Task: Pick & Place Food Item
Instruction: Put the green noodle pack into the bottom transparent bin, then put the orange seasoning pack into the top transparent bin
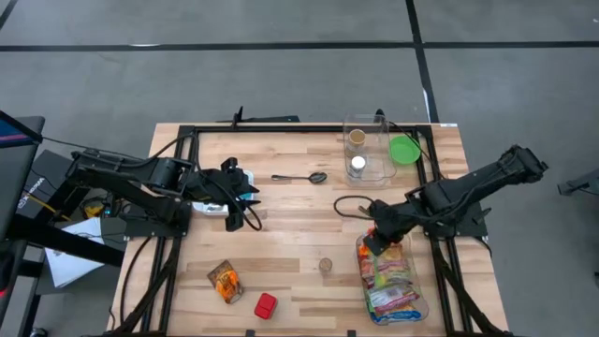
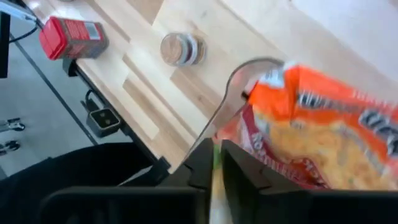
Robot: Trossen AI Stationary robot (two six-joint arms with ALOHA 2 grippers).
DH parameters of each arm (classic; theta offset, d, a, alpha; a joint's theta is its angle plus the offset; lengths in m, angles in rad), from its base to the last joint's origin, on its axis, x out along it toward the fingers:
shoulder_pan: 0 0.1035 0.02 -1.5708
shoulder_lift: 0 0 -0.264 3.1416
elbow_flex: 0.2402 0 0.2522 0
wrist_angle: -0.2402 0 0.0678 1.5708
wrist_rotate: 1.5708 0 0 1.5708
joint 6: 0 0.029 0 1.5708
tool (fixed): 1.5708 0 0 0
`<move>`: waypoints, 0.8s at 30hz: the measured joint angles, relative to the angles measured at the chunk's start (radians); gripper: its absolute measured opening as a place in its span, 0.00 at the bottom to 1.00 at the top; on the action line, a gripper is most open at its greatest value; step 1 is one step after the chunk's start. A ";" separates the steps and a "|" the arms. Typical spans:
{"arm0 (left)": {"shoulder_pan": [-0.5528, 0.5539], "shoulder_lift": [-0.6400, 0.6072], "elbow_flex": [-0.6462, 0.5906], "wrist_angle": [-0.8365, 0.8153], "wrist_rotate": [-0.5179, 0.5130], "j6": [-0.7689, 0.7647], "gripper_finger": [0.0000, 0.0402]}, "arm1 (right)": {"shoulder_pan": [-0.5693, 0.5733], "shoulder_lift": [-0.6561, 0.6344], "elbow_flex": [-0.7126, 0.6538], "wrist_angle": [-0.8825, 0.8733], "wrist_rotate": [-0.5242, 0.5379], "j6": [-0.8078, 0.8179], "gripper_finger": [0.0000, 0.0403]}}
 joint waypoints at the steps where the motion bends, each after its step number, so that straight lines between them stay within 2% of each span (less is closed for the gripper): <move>1: 0.000 0.000 0.000 0.000 0.000 0.000 0.33 | -0.011 0.000 0.000 -0.002 -0.001 -0.009 0.10; 7: 0.000 0.000 0.000 0.003 0.000 -0.003 0.33 | -0.061 0.000 0.000 -0.016 -0.046 -0.080 0.27; 11: 0.000 0.000 0.000 0.004 0.000 -0.003 0.33 | -0.070 -0.037 0.000 0.009 -0.046 -0.096 0.34; 16: 0.000 0.000 0.000 0.005 0.000 -0.002 0.33 | -0.069 -0.119 0.000 0.125 0.027 -0.123 0.36; 24: 0.000 0.000 0.000 0.017 0.000 0.008 0.33 | -0.060 -0.258 0.001 0.244 0.159 -0.270 0.32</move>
